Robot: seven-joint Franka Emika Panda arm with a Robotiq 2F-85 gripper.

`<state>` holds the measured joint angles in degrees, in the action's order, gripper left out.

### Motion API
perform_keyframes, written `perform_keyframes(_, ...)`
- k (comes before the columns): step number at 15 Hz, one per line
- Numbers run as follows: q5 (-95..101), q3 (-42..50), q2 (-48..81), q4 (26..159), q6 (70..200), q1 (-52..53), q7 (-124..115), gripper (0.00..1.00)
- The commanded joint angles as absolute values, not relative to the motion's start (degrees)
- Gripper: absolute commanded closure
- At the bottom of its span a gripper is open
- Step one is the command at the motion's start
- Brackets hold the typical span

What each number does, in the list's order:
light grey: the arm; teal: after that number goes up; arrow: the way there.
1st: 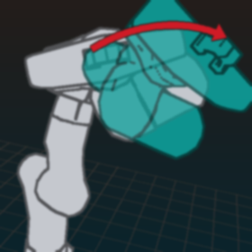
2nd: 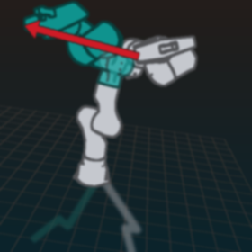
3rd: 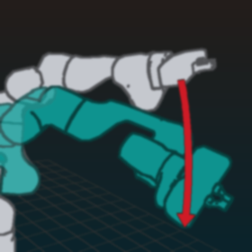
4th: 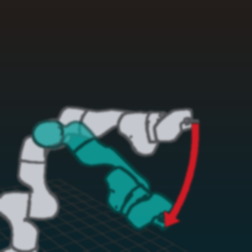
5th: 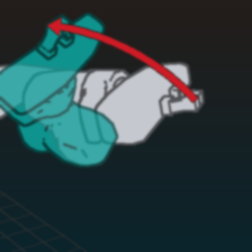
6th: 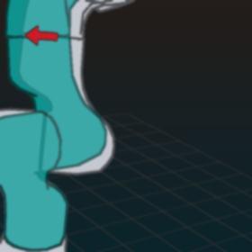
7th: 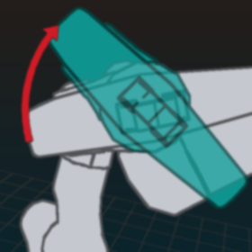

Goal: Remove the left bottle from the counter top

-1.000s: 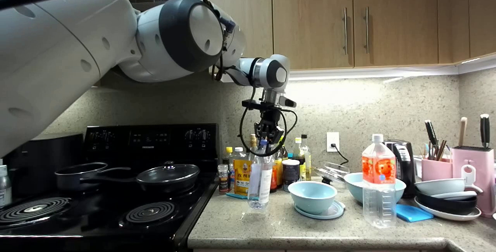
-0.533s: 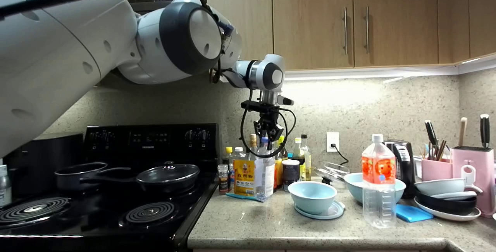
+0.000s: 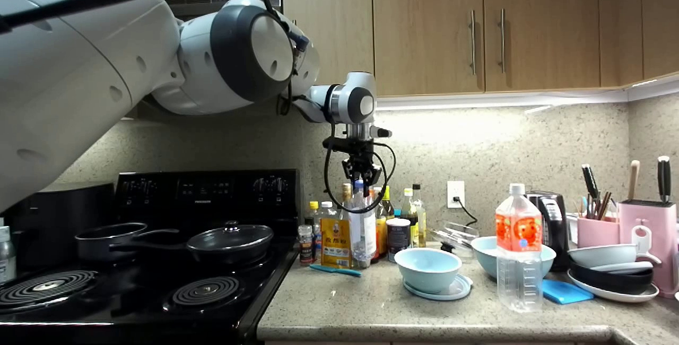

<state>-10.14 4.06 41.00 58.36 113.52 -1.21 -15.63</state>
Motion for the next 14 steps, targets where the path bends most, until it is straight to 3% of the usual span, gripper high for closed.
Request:
perform_keyframes(1, -10.5, 5.4, 39.2, 60.3, 111.0, -2.4, -18.4, 0.86)
perform_keyframes(9, -16.2, 4.9, 35.9, 63.4, 90.8, -6.8, -18.7, 0.86)
perform_keyframes(11, -18.6, 5.3, 33.5, 68.5, 95.5, -7.6, -17.5, 0.86)
perform_keyframes(12, -16.1, 6.0, 38.4, 60.9, 93.0, -6.4, -18.6, 0.61)
perform_keyframes(14, -17.1, 6.0, 37.0, 63.5, 93.7, -7.2, -18.5, 0.61)
